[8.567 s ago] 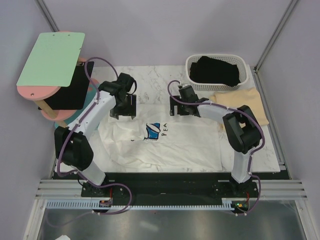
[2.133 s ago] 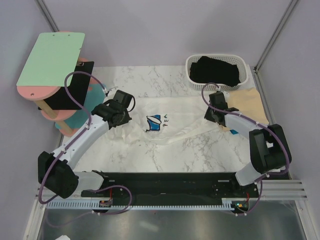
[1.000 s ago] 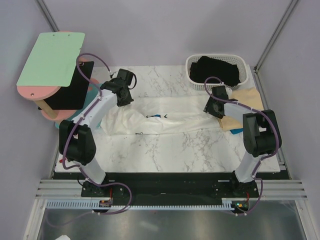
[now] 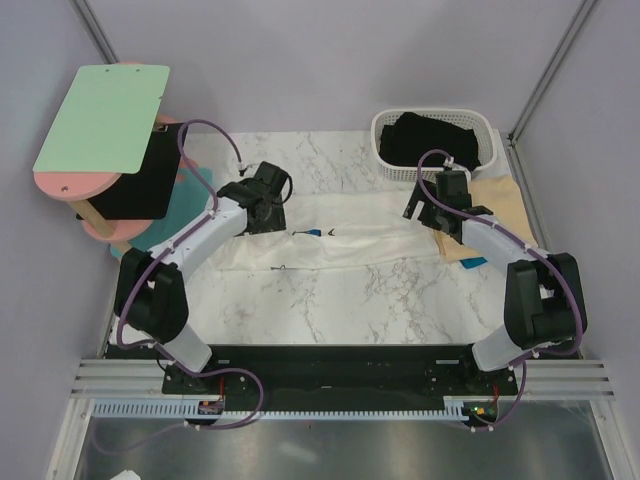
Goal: Fold and stack the t-shirts
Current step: Fold the other side of the tshirt into a rectangle
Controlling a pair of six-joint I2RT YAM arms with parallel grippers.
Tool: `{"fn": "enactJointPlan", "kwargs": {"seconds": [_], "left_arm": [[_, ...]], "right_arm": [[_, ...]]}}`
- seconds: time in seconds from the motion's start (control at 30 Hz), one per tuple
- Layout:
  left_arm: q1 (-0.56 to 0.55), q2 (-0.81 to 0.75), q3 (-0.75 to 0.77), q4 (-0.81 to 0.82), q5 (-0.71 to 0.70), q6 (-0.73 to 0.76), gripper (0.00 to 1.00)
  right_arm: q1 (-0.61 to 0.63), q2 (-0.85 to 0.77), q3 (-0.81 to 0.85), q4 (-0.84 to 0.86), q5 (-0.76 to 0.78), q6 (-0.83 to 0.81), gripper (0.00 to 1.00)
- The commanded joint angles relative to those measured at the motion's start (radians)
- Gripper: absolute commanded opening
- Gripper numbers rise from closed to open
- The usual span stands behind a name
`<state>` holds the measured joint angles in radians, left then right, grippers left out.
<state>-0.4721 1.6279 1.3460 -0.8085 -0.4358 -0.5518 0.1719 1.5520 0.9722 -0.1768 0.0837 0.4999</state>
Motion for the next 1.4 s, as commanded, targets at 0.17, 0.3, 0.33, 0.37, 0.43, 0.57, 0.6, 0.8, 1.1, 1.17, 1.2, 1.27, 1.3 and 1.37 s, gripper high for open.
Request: {"fn": "enactJointPlan", "kwargs": {"seconds": [0.17, 0.3, 0.33, 0.37, 0.43, 0.57, 0.6, 0.8, 1.1, 1.17, 1.2, 1.27, 1.3, 1.37], "left_arm": [[0.012, 0.009, -0.154, 0.098, -0.032, -0.066, 0.73], [0.023, 0.039, -0.148, 0.124, -0.035, -0.068, 0.68], [0.024, 0.047, -0.146, 0.138, -0.032, -0.066, 0.68], [0.029, 0.055, -0.145, 0.146, -0.027, -0.062, 0.67], [0.039, 0.087, -0.13, 0.15, -0.015, -0.053, 0.66], [0.05, 0.115, -0.119, 0.149, -0.023, -0.056, 0.48], [0.05, 0.107, -0.122, 0.149, -0.023, -0.06, 0.21], [0.049, 0.018, -0.119, 0.149, 0.012, -0.066, 0.02], [0.05, 0.111, 0.116, 0.16, 0.074, -0.057, 0.02], [0.05, 0.171, 0.187, 0.16, 0.081, -0.057, 0.02], [0.052, 0.193, 0.214, 0.158, 0.083, -0.059, 0.02], [0.056, 0.268, 0.295, 0.146, 0.109, -0.056, 0.05], [0.058, 0.298, 0.324, 0.14, 0.129, -0.05, 0.12], [0.058, 0.377, 0.412, 0.137, 0.219, -0.004, 0.55]], "right_arm": [[-0.003, -0.026, -0.024, 0.022, -0.032, -0.012, 0.98], [-0.003, -0.027, -0.026, 0.02, -0.042, -0.014, 0.98], [-0.003, -0.029, -0.026, 0.02, -0.044, -0.014, 0.98], [-0.002, -0.029, -0.029, 0.022, -0.041, -0.015, 0.98], [-0.003, -0.026, -0.027, 0.022, -0.042, -0.015, 0.98], [-0.002, -0.02, -0.024, 0.022, -0.048, -0.014, 0.98], [-0.002, -0.02, -0.024, 0.023, -0.048, -0.015, 0.98], [-0.002, -0.006, -0.027, 0.025, -0.056, -0.012, 0.98], [-0.003, 0.02, -0.032, 0.034, -0.056, -0.015, 0.98], [-0.002, 0.025, -0.032, 0.034, -0.053, -0.018, 0.98], [-0.002, 0.026, -0.032, 0.033, -0.053, -0.021, 0.98], [-0.002, 0.036, -0.032, 0.033, -0.055, -0.021, 0.98], [-0.002, 0.039, -0.03, 0.033, -0.059, -0.02, 0.98], [-0.002, 0.048, -0.03, 0.037, -0.062, -0.02, 0.98]]}}
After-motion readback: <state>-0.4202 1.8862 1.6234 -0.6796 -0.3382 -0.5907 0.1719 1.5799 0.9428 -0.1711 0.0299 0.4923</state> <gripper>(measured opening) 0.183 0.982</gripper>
